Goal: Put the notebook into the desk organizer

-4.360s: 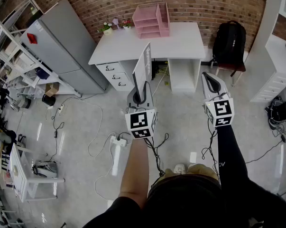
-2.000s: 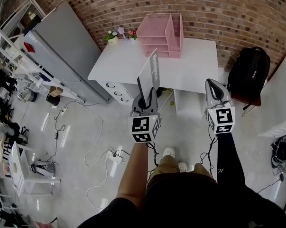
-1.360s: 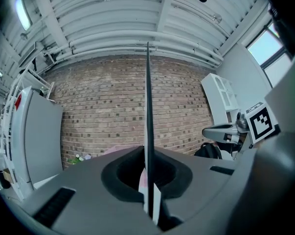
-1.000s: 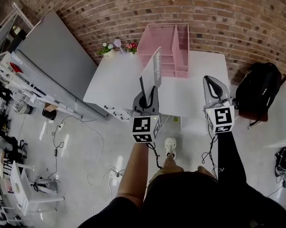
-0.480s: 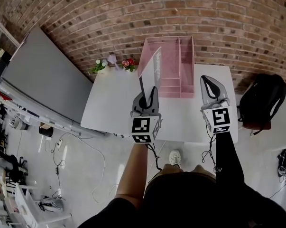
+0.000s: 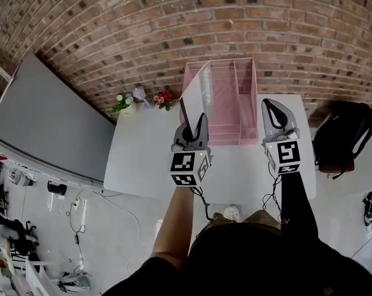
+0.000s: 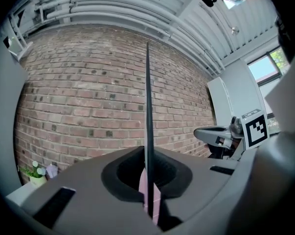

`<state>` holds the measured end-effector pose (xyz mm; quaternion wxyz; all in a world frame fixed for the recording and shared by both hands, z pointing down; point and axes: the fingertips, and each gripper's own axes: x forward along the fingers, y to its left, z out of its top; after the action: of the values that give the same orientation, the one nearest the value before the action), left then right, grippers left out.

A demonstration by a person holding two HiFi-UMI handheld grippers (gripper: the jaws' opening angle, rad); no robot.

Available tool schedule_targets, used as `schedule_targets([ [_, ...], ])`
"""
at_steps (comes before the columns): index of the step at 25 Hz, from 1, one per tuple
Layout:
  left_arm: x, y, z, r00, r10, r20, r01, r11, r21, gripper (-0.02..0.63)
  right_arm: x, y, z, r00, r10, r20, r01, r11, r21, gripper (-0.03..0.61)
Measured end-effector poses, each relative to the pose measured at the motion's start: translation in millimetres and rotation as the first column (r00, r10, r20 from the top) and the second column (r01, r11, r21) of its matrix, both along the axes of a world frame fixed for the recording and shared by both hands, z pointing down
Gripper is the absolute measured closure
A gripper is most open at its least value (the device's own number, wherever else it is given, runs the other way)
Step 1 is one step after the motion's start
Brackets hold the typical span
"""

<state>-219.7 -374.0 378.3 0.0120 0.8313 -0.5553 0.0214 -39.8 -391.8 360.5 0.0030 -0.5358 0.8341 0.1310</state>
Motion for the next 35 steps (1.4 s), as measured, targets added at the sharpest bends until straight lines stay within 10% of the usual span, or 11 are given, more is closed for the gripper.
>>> schedule_targets([
  [21,28,-84,47,0.987,0.141,-0.082,-0.157,0.953,-0.260,0.600,16,-64,42,1.000,0.022,-0.010,-0.023,0.994,-0.105,0.578],
  [28,43,-110,70,0.964,0.170,-0.202,-0.241,0.877,-0.414,0.600,25,-87,53,1.000,-0.007,-0.022,0.004,0.991,-0.136,0.578],
  [35,51,-121,101,0.928,0.168,-0.333,-0.342,0.736,-0.584,0.600,33,-98,68,1.000,-0.023,-0.020,0.020,0.986,-0.167,0.578],
])
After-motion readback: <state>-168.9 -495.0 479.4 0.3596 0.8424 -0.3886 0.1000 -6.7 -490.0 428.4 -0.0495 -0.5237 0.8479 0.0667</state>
